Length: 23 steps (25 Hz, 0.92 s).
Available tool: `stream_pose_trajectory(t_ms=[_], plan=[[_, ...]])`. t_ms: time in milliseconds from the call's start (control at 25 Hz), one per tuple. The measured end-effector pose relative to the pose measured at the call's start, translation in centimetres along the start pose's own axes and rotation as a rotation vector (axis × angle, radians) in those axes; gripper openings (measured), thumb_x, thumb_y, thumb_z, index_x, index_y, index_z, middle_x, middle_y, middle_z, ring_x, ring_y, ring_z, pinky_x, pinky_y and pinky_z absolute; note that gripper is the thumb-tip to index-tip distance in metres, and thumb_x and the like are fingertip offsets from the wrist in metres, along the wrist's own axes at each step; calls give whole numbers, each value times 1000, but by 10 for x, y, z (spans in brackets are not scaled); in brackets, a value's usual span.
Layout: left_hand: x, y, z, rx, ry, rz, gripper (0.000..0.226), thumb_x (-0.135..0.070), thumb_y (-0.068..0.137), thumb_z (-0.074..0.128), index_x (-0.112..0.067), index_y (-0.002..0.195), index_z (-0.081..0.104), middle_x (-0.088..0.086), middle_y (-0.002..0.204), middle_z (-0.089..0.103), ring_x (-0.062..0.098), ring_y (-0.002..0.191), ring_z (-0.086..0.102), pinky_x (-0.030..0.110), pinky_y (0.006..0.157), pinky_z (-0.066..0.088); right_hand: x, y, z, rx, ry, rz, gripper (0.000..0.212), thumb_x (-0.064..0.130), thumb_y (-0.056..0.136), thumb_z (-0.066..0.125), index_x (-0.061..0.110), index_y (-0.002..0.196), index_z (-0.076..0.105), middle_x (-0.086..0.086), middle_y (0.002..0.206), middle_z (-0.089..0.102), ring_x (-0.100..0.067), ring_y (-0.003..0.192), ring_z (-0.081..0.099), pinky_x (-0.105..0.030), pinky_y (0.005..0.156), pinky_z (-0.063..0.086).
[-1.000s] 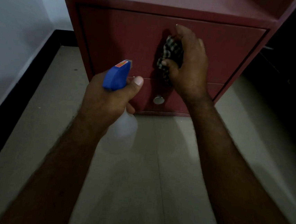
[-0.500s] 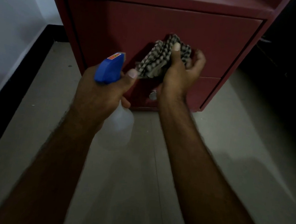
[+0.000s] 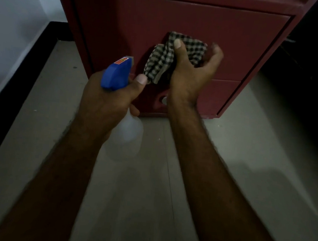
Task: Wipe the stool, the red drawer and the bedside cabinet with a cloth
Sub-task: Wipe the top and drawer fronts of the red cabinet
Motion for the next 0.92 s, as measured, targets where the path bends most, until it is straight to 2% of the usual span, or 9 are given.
stream_pose_trajectory(t_ms=[120,240,360,480,600,720,760,840,920], plan=[[1,2,-1,8,6,-7,15,-37,94,68,-35,104,58,2,86,67,19,55,68,40,66,61,-4,9,-12,126,-349,-386,72,22,84,87,1,143,50,-8,139,59,-20,130,56,-36,111,48],[-2,2,-3,6,-13,7,16,-39,94,69,-45,100,55,-4,79,66,21,57,69,48,75,62,-4,25,-26,302,-588,-724,61,12,85,82,-4,138,56,-14,132,62,-22,123,57,-34,106,48],[-4,3,-1,2,-15,29,15,-39,94,68,-44,100,56,-6,76,65,20,58,69,51,76,62,4,48,-37,461,-790,-928,60,4,78,78,4,135,61,-11,127,67,-27,110,60,-20,94,39],[-3,3,1,0,3,8,27,-39,94,67,-35,119,58,-5,78,65,18,57,68,46,73,62,18,62,-40,551,-893,-1023,54,6,80,65,8,134,64,-7,120,71,-29,100,63,-23,82,41],[-6,1,4,18,-3,40,14,-38,95,67,-43,102,56,-2,77,64,20,57,68,48,74,62,23,62,-49,445,-846,-858,55,8,80,57,12,134,65,-1,119,72,-20,99,62,-27,80,49],[-5,0,9,21,9,40,15,-36,96,67,-42,92,54,-1,76,63,23,60,68,47,73,62,14,70,-74,86,-524,-448,68,5,79,75,13,144,55,3,138,64,-10,121,62,-24,106,51],[-3,-1,10,32,7,40,16,-35,96,67,-42,89,54,0,76,63,25,61,68,48,73,62,8,71,-83,23,-411,-278,77,8,77,83,14,147,51,2,140,62,-10,125,62,-28,108,52],[5,-1,12,53,0,40,15,-36,95,69,-36,86,56,7,76,62,29,61,68,48,72,62,-10,65,-100,-3,-228,37,85,12,73,91,18,147,50,1,134,66,-13,119,67,-37,100,59],[17,-1,14,71,12,20,23,-37,93,71,-17,86,61,10,72,60,29,58,68,46,70,59,-32,53,-113,11,-126,233,82,8,72,92,16,143,52,-3,127,71,-19,111,73,-45,92,63]])
Point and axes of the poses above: each hand's wrist, its own y-axis towards the middle knuckle, its own z-axis out of the palm, x = y × z, the point moved 1 cm from there along y, towards the middle knuckle
